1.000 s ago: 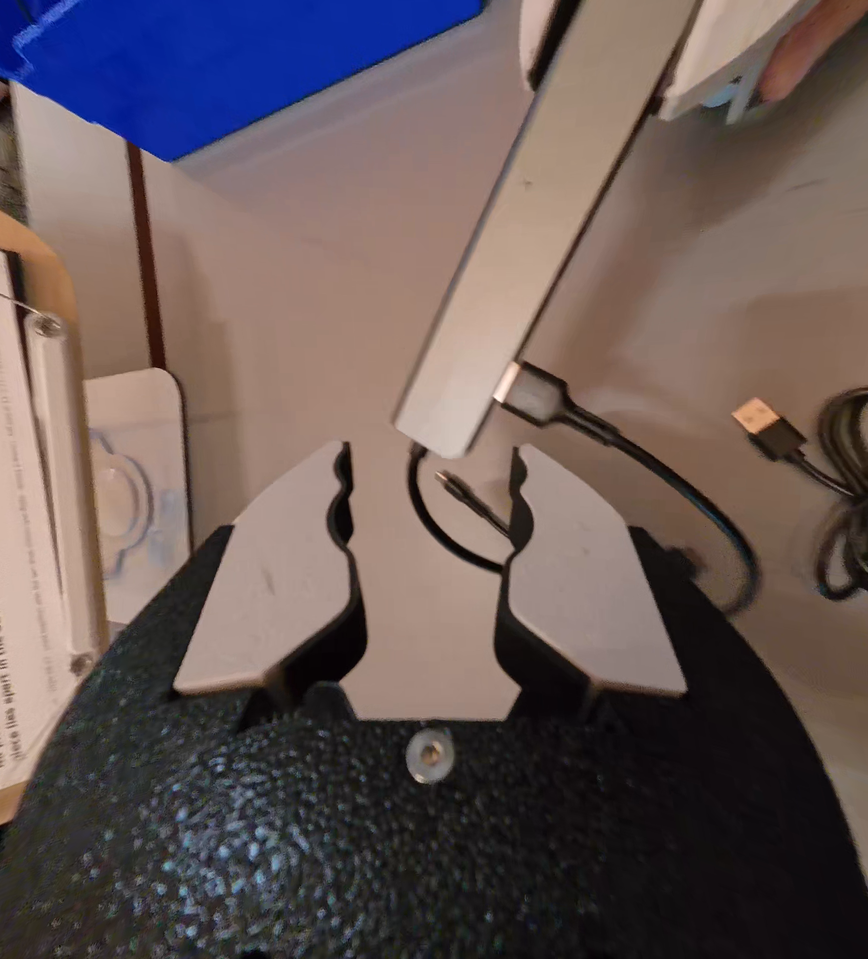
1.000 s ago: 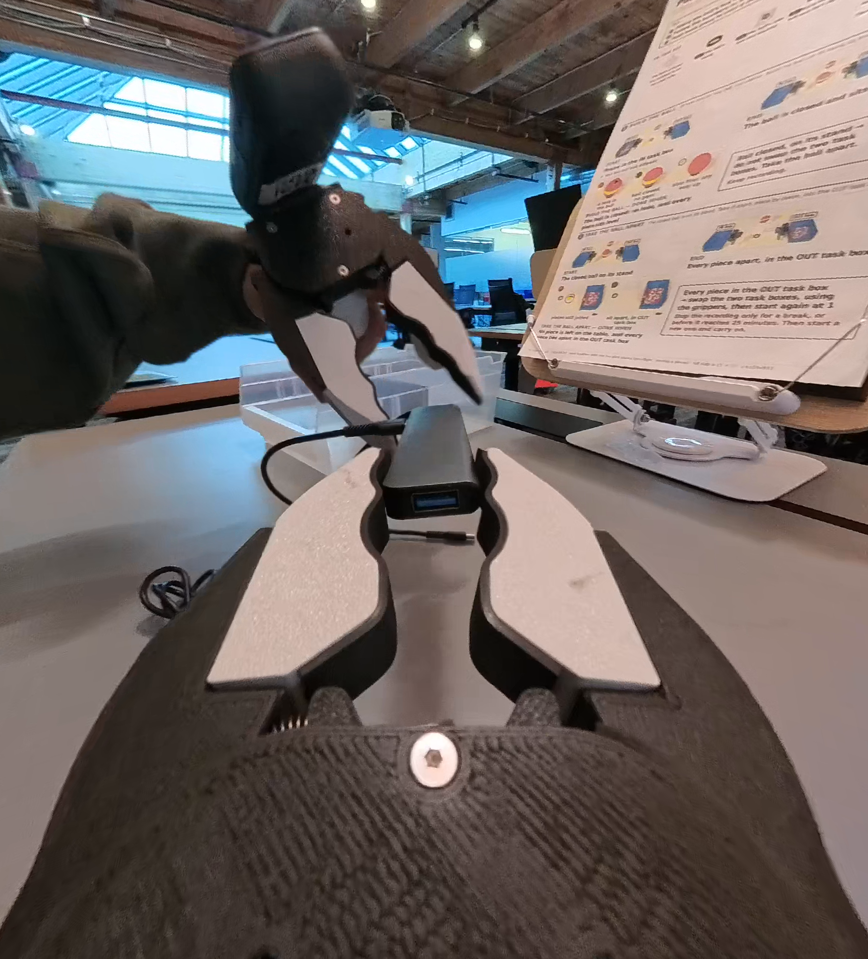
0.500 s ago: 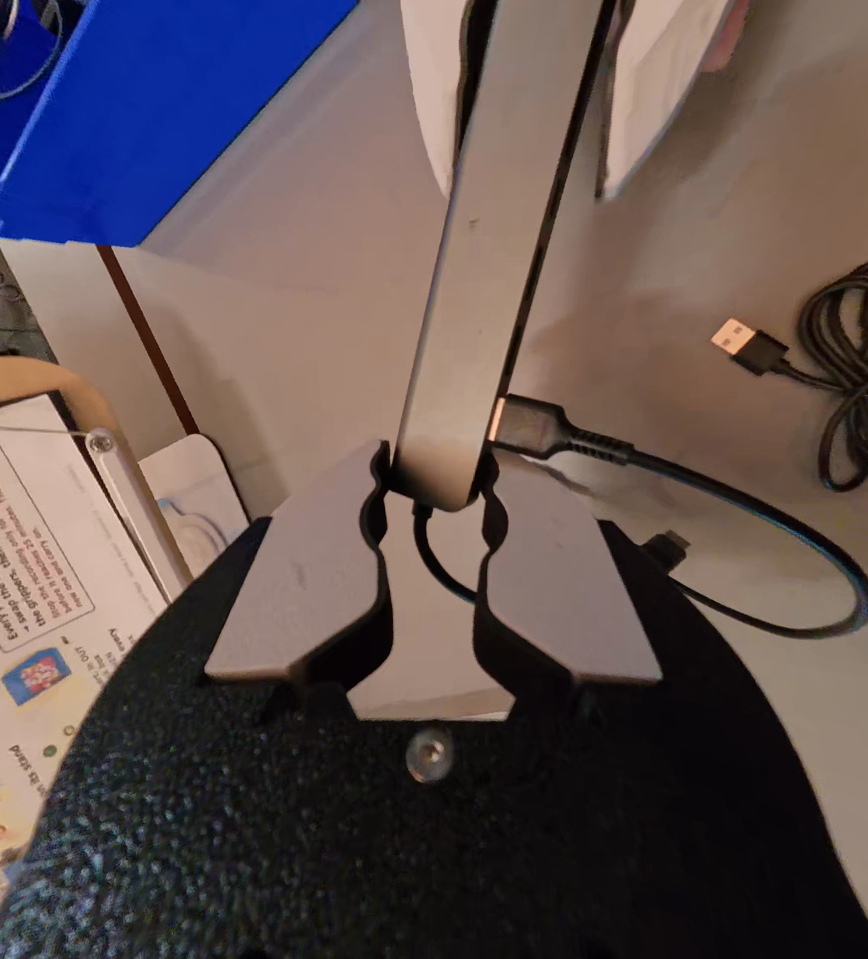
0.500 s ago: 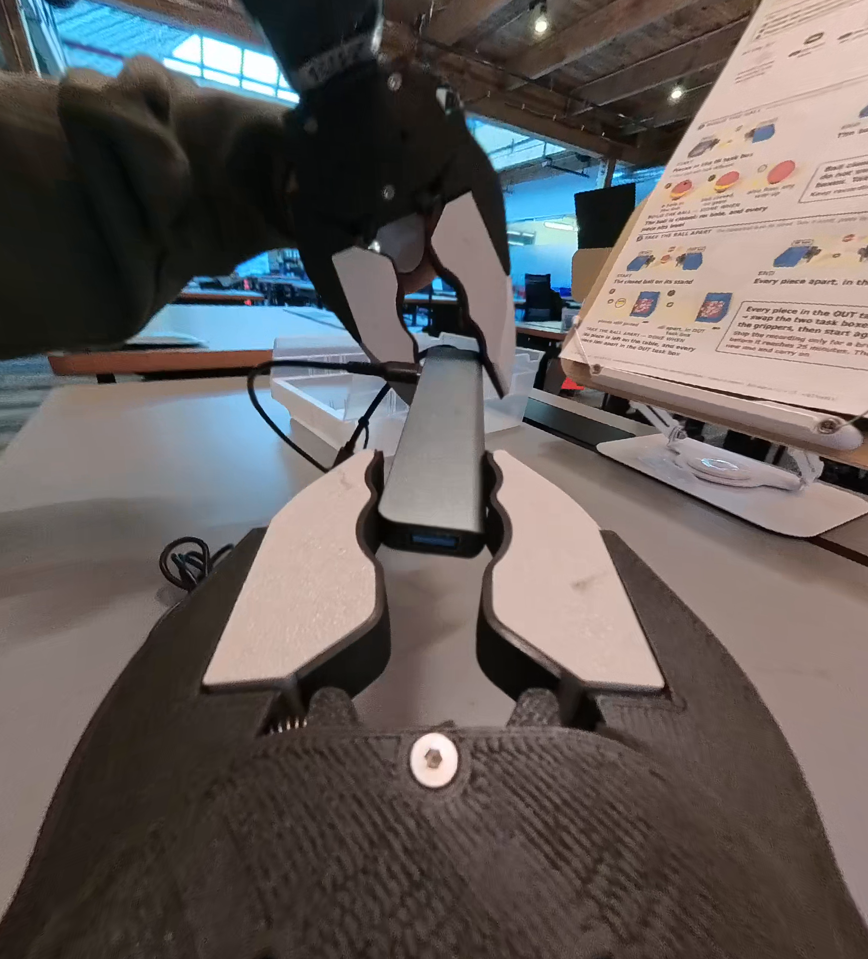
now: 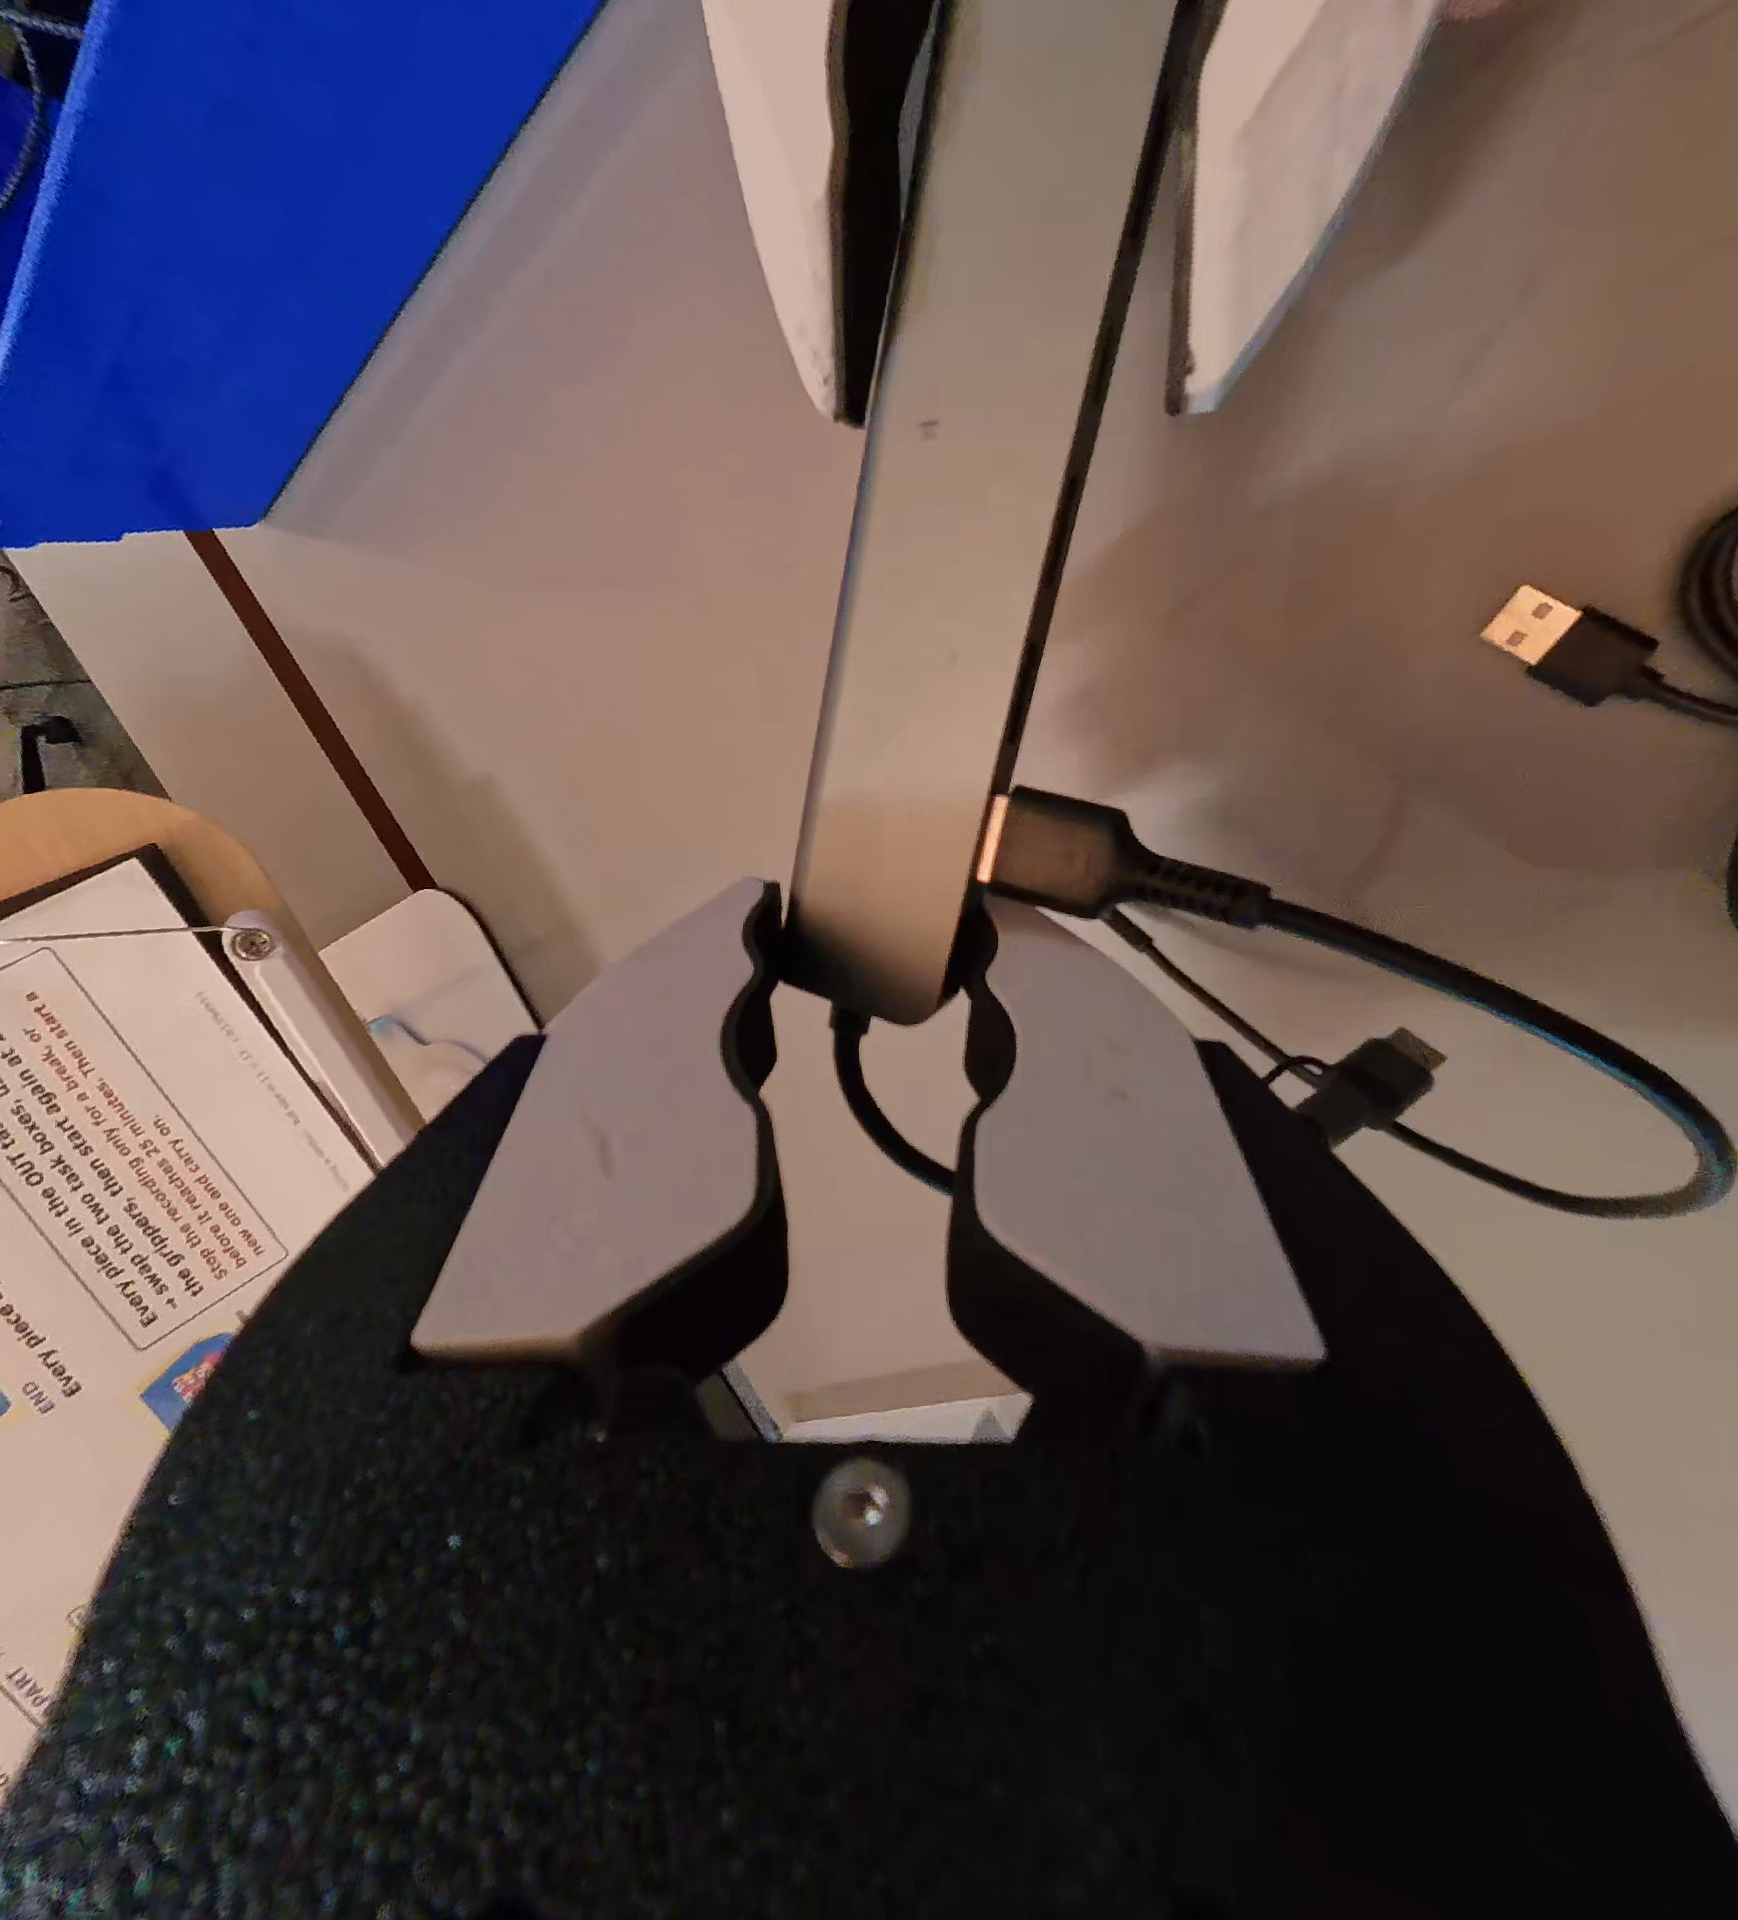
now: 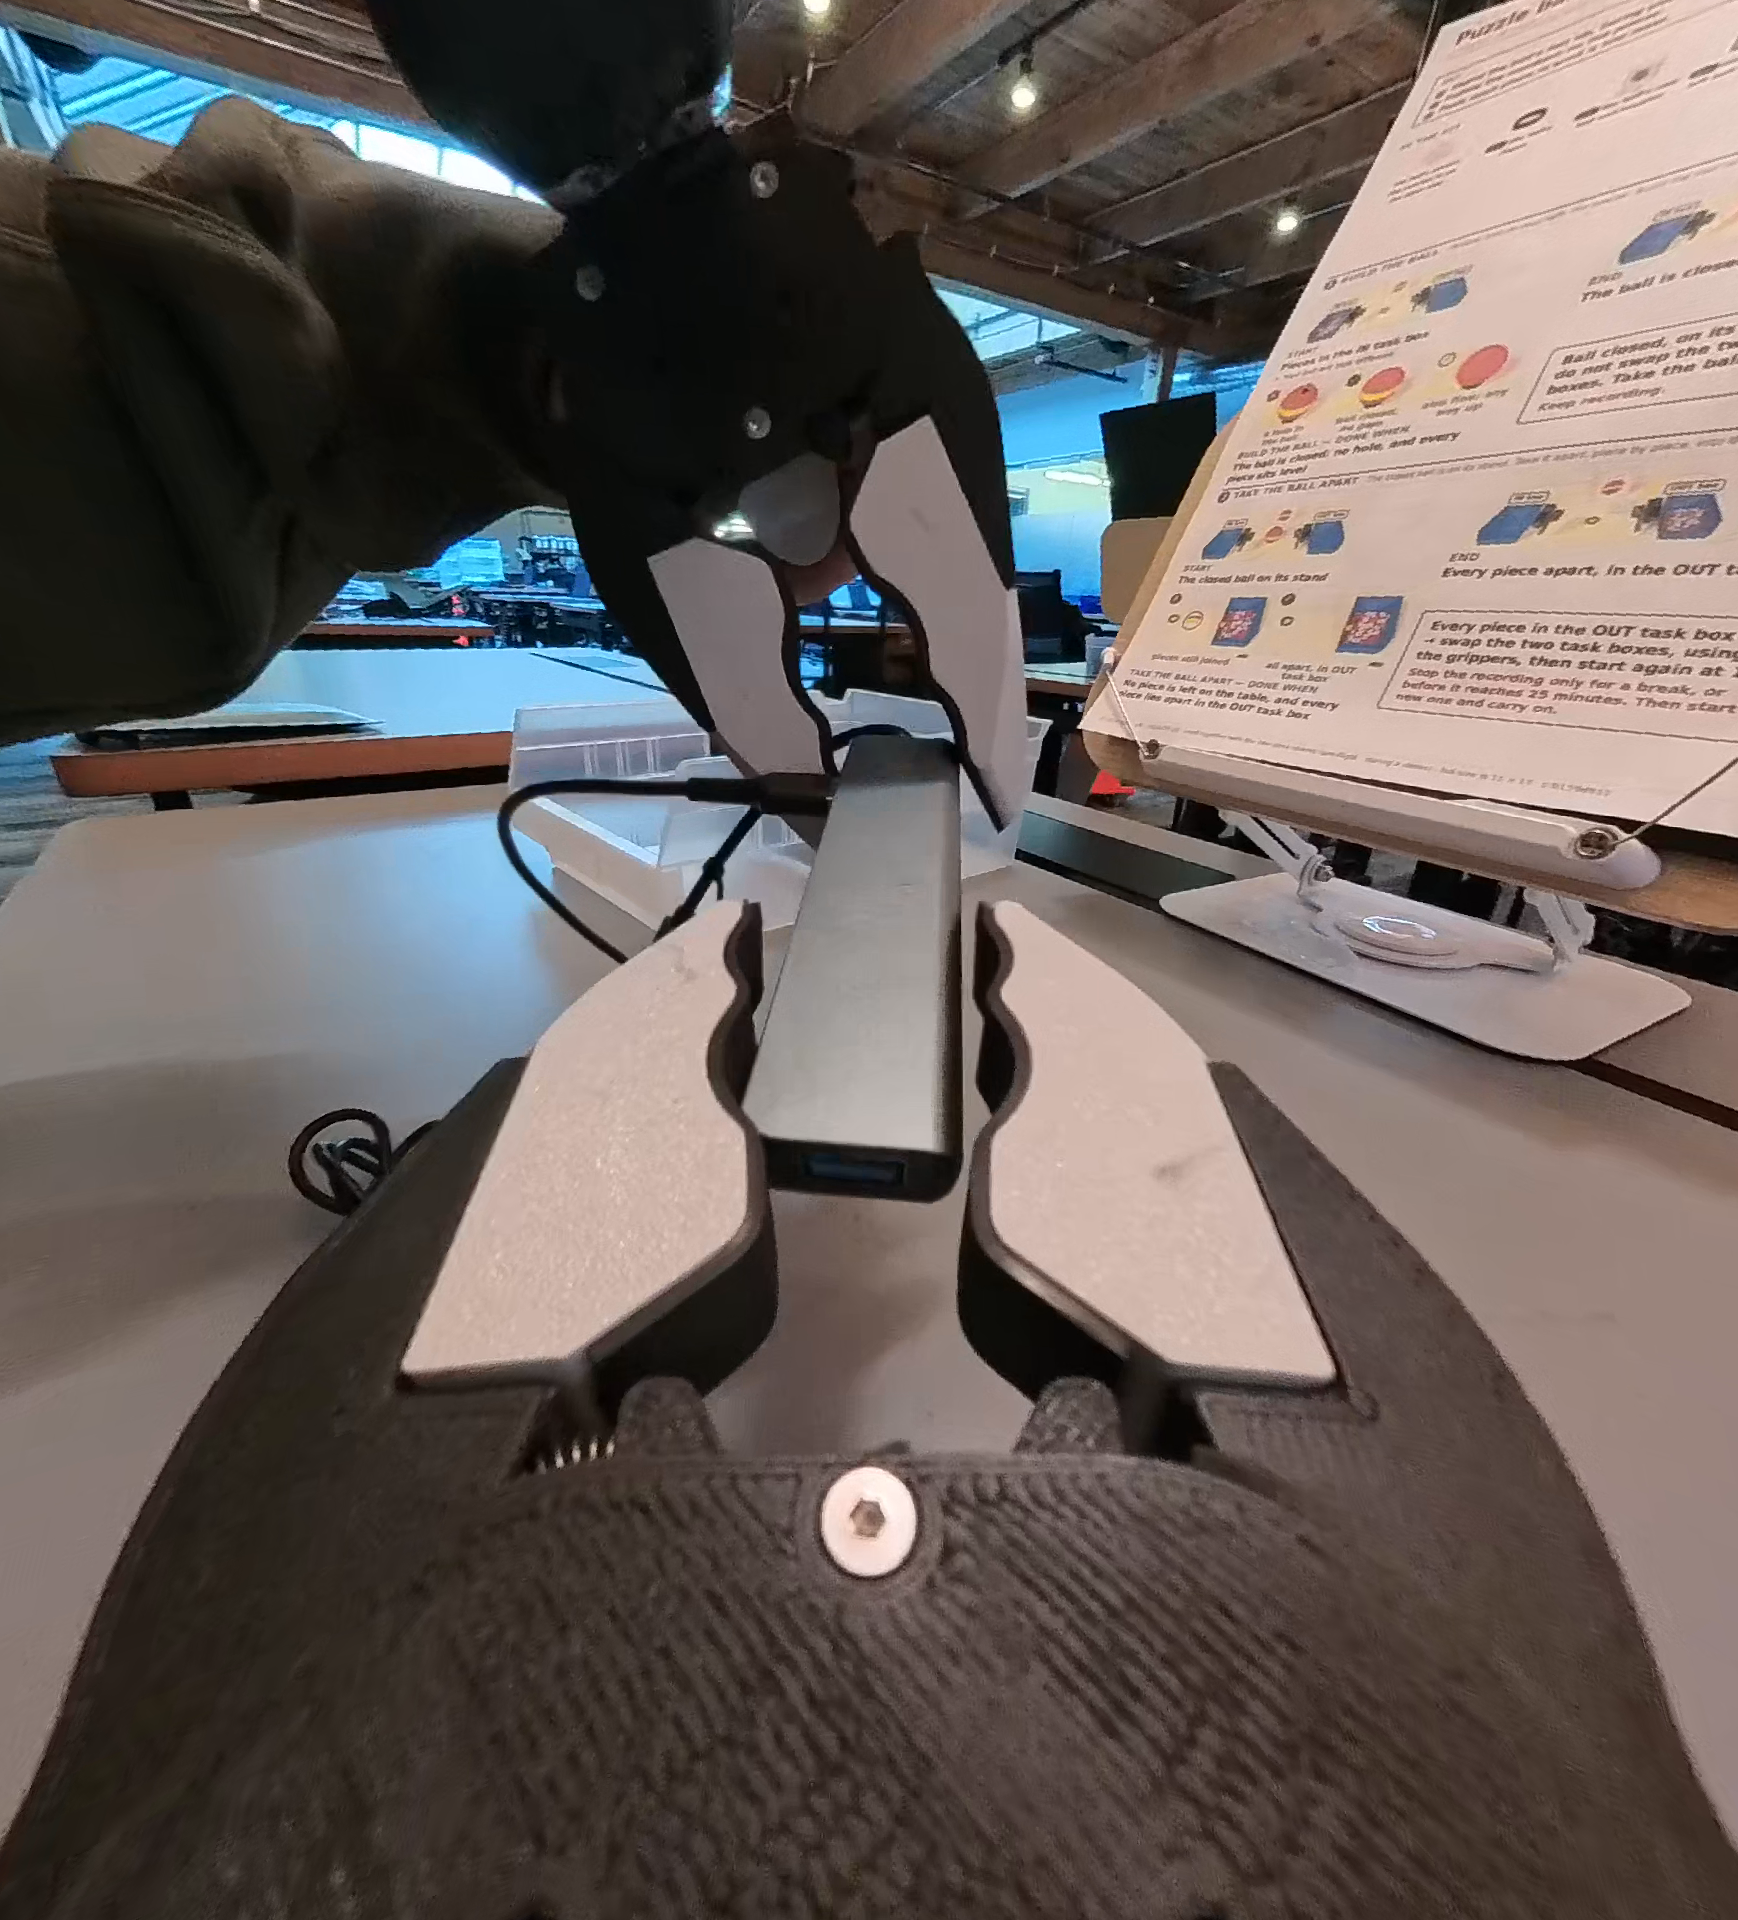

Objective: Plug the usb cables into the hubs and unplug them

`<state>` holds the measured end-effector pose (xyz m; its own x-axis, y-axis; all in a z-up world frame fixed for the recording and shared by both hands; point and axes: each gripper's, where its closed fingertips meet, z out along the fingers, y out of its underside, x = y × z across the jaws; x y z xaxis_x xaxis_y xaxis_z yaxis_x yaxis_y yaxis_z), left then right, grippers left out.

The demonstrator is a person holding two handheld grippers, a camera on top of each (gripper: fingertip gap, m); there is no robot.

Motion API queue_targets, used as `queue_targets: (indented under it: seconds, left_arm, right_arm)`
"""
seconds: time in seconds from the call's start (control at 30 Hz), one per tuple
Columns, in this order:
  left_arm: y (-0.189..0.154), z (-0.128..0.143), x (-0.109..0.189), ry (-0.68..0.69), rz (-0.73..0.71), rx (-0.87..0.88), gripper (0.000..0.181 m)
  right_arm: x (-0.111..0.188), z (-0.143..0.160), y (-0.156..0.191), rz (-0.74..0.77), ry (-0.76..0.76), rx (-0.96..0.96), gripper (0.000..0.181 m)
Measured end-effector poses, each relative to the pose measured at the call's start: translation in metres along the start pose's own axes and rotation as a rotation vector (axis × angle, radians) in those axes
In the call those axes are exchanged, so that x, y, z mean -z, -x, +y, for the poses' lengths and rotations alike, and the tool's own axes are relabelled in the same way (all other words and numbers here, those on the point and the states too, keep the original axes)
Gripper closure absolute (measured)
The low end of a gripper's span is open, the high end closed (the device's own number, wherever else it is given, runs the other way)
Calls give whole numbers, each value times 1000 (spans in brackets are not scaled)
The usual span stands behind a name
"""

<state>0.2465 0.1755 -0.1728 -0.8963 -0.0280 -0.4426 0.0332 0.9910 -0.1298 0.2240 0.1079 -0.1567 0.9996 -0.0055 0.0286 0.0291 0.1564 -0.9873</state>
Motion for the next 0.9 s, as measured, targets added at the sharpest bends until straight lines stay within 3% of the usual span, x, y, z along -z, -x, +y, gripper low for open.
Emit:
queue_targets:
  seconds: [0.43,0.6,0.8,0.9]
  left_arm:
    - [3,2,2,-7,-27,57,148]
    - [19,6,6,-49,-121,173,133]
    - [45,29,51,-107,-382,395,132]
    - [58,58,101,-63,-698,607,129]
  right_arm:
    - [-3,10,-4,22,82,-9,146]
    - [0,6,-10,52,51,-29,146]
    - [6,1,-21,106,10,-51,146]
    - [8,0,-26,136,6,-55,147]
